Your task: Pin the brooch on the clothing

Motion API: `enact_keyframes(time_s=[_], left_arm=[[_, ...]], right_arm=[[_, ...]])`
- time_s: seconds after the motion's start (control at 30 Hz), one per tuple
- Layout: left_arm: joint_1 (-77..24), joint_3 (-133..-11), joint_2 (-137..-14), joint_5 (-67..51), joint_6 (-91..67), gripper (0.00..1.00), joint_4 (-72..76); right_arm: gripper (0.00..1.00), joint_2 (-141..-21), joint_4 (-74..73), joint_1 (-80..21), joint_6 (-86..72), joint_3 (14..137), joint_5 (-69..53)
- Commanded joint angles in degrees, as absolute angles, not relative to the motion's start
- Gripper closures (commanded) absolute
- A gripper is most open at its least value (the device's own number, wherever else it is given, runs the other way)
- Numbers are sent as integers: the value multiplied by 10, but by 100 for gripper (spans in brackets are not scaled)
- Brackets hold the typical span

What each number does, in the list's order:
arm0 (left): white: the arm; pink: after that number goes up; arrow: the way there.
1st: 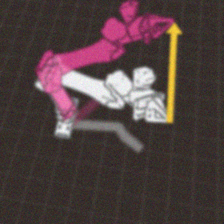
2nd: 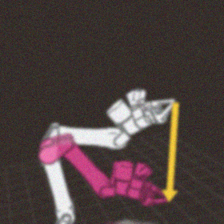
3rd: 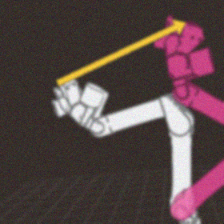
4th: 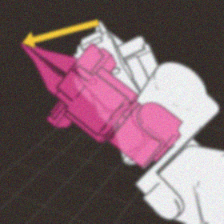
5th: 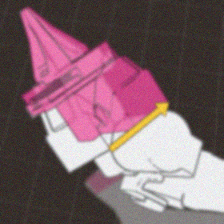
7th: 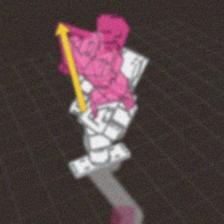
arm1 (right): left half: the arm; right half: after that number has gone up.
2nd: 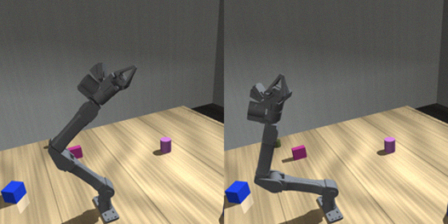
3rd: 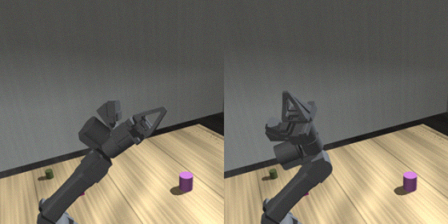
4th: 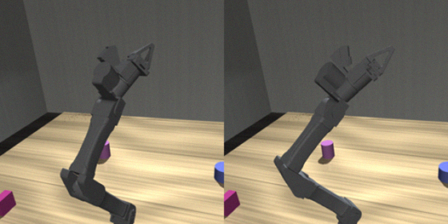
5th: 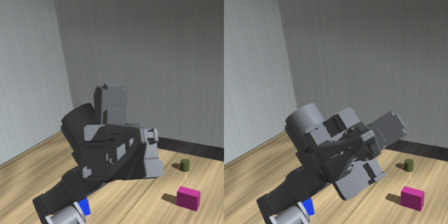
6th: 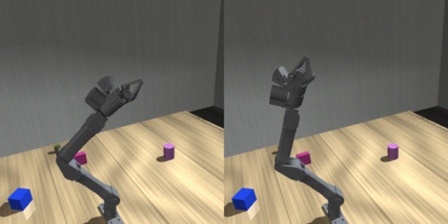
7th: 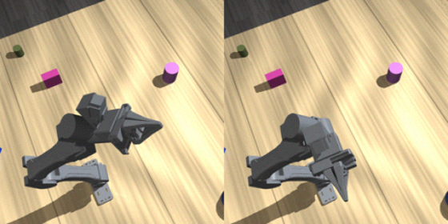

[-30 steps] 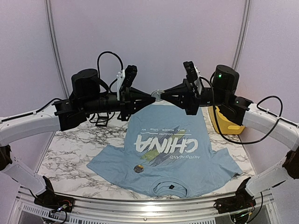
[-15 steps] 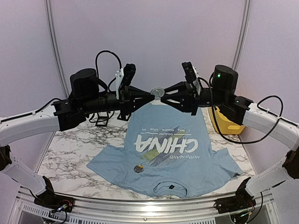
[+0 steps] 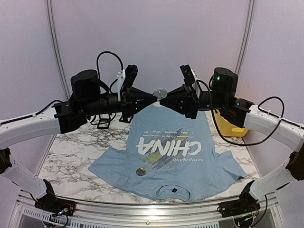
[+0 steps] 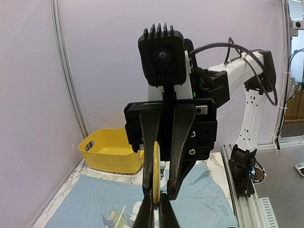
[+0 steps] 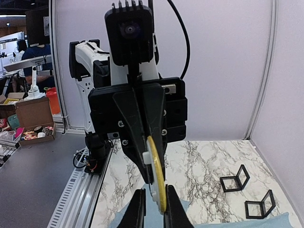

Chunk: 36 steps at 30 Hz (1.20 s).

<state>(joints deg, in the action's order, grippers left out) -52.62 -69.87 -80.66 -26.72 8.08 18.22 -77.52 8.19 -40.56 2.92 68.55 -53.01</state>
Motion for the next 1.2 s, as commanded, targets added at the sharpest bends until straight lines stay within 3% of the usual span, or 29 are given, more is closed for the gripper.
enact_keyframes(time_s=[0.0, 0.3, 0.53, 1.17], left_arm=[[-530, -690, -796, -266, 88, 100, 206], [-530, -686, -796, -266, 94, 100, 206], [-530, -684, -794, -263, 97, 100, 206], [-573, -704, -802, -250, 223, 100, 119]], right_arm=[[87, -776, 105, -411, 16, 713, -532], [77, -775, 100, -410, 14, 721, -533], [94, -779, 95, -411, 16, 720, -526], [100, -821, -26, -413, 54, 769, -395]])
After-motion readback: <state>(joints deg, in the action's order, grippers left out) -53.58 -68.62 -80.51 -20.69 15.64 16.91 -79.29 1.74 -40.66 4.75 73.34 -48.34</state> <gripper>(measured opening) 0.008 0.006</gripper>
